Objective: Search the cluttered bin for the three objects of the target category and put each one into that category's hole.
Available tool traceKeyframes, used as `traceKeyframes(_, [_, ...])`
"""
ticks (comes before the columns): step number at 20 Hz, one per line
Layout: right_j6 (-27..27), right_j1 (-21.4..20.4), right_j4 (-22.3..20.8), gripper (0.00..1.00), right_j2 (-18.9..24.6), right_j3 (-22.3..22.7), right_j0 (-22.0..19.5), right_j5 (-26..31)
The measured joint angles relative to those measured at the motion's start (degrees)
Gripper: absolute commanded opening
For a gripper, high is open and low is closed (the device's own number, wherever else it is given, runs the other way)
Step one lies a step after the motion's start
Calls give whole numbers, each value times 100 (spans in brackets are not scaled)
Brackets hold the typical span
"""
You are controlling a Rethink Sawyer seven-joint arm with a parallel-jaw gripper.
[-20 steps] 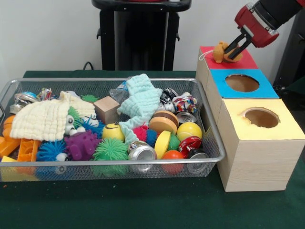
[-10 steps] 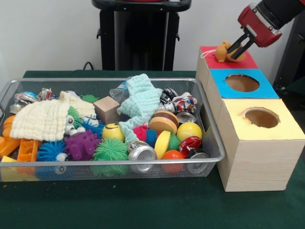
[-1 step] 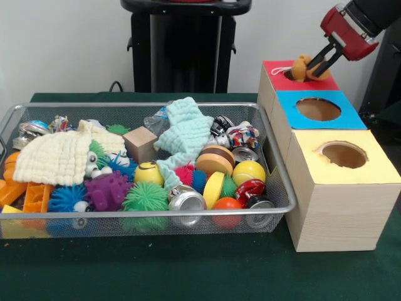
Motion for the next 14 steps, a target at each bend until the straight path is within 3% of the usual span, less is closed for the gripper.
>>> traceKeyframes(9, [71,-3,50,0,0,40,40,-62])
traceKeyframes(14, [71,-13,143,0,7,234,40,-619])
